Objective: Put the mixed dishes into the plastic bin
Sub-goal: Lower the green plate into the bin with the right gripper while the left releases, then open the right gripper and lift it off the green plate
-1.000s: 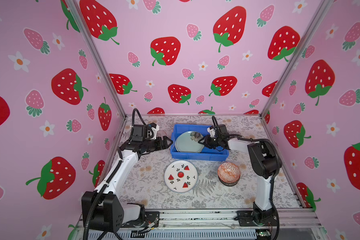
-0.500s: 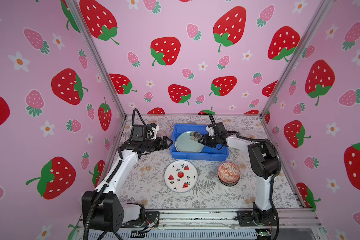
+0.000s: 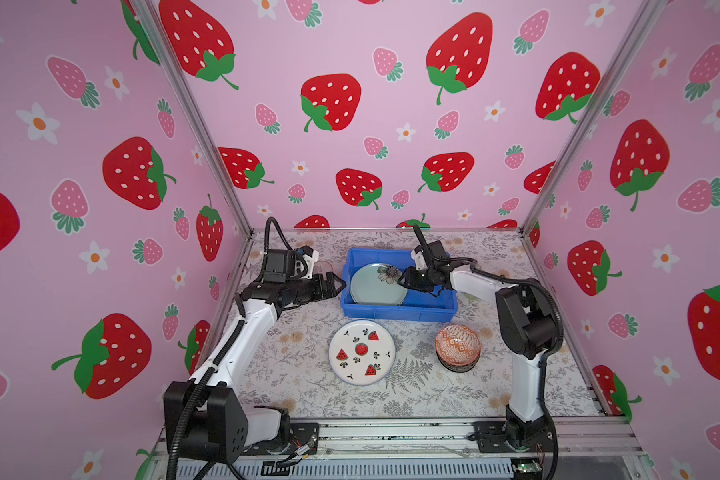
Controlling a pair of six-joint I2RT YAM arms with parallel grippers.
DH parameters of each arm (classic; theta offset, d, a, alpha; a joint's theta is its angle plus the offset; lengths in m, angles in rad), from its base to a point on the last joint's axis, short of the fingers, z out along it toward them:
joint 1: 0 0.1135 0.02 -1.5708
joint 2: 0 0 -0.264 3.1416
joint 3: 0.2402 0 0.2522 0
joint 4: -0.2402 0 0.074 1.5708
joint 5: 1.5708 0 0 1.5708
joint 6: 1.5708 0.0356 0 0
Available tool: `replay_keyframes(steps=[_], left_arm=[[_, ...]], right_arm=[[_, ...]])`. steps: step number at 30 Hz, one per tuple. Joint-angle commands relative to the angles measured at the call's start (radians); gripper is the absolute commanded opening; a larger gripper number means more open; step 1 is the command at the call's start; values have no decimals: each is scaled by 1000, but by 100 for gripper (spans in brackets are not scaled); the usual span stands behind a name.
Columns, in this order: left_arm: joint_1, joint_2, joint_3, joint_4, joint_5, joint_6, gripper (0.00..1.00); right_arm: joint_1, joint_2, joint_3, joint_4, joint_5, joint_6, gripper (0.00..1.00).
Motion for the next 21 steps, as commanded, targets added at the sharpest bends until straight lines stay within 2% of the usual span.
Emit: replay_keyframes(steps=[1, 15, 21], left_arm=[[4, 4, 3, -9, 17, 4, 91], [3, -17, -7, 2, 20, -20, 91], [4, -61, -66, -4, -75, -142, 91]], right_arm=[[16, -17, 39, -32, 34, -34, 47], [50, -176, 16, -81, 107, -52, 49], [92, -269, -27, -90, 94, -75, 51]])
